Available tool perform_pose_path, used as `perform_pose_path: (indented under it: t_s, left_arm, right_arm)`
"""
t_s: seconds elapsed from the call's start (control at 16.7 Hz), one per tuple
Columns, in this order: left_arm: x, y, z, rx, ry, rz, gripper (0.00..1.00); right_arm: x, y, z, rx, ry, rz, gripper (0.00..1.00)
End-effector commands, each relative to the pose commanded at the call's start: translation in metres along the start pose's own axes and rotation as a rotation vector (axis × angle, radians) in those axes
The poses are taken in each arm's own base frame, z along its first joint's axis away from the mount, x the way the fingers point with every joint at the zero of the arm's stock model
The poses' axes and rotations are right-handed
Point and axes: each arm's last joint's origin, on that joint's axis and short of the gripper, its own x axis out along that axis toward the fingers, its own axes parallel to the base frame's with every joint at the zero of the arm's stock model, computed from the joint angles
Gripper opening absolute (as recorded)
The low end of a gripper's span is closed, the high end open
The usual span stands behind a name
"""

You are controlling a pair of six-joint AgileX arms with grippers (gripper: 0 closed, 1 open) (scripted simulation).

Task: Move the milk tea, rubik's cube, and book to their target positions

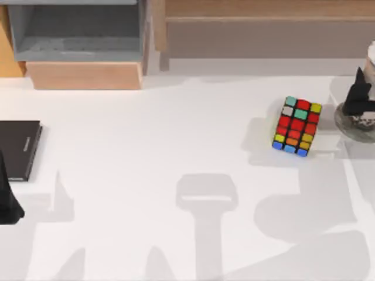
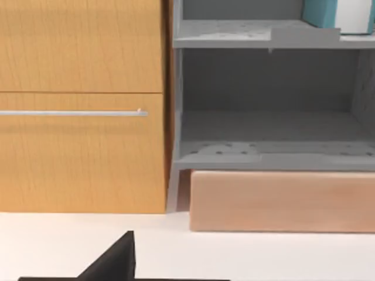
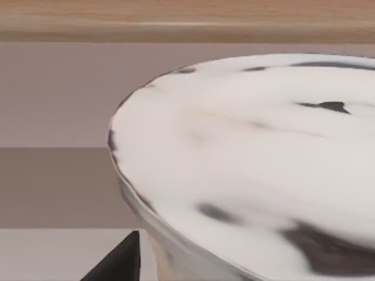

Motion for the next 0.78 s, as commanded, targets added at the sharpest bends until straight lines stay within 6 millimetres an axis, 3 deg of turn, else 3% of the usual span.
perform_pose_path:
  t_s: [0.18, 0.6, 0.78]
  left_arm:
    - [0.000, 0.000, 0.000, 0.000, 0.000, 0.000, 1.00]
    - [0.000, 0.000, 0.000, 0.000, 0.000, 0.000, 1.00]
    - [0.000, 0.000, 0.000, 0.000, 0.000, 0.000, 1.00]
  right_arm:
    - [-0.001, 0.000, 0.000, 0.000, -0.002, 0.001, 1.00]
    - [-0.029, 0.000, -0.002, 0.000, -0.001, 0.001, 1.00]
    - [-0.029, -0.001, -0.003, 0.000, 0.003, -0.002, 1.00]
